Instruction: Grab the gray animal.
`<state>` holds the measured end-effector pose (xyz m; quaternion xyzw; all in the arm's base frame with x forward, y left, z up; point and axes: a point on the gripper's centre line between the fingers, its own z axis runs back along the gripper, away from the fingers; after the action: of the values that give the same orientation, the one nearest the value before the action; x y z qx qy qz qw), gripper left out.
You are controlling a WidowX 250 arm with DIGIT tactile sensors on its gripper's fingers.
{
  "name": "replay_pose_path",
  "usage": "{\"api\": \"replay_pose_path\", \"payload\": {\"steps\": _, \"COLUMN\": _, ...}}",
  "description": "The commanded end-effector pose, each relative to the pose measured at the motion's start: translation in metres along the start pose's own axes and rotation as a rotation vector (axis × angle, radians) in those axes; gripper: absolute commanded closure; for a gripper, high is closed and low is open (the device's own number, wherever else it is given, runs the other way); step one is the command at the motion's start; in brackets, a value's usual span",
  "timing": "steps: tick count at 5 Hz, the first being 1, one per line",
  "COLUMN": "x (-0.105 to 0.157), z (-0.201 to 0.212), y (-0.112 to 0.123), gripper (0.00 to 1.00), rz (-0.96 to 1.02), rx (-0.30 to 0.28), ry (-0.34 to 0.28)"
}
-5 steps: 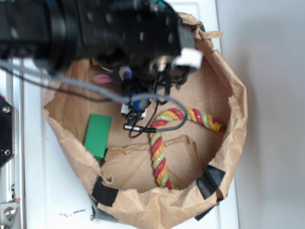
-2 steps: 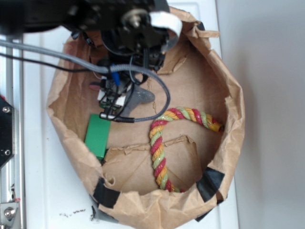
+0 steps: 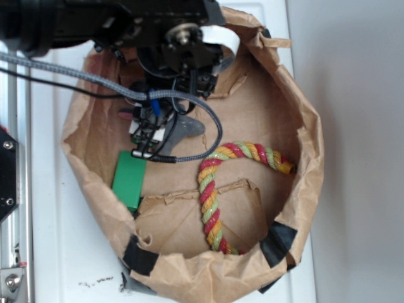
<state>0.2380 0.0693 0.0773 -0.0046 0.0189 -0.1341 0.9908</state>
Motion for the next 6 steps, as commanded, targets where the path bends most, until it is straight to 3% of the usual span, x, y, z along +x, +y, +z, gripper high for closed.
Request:
{"api": "replay_pose_path", "payload": {"steps": 1, "x": 0.021, "z": -0.02, "y": 0.014, "gripper": 0.0, "rz": -0.079, "rx": 0.024, "ry": -0.002}}
{"api": "replay_pose_path", "payload": {"steps": 3, "x": 0.036, "z": -0.052, "y": 0.007, "gripper": 0.0, "rz": -0.139, "rx": 0.041, "ry": 0.0}}
{"api": "replay_pose_path", "payload": {"steps": 4, "x": 0.038, "z": -0.056, "y": 0.006, "gripper": 0.38, "rz": -0.145, "rx": 0.055, "ry": -0.043}}
{"api": "replay_pose_path", "payload": {"steps": 5, "x": 0.037, "z": -0.048, "y": 0.003, "gripper": 1.0, "rz": -0.135, "rx": 0.032, "ry": -0.061}}
{"api": "replay_pose_path", "payload": {"steps": 6, "x": 0.034, "z": -0.047, "y": 0.004, "gripper": 1.0, "rz": -0.135, "rx": 0.033, "ry": -0.077}}
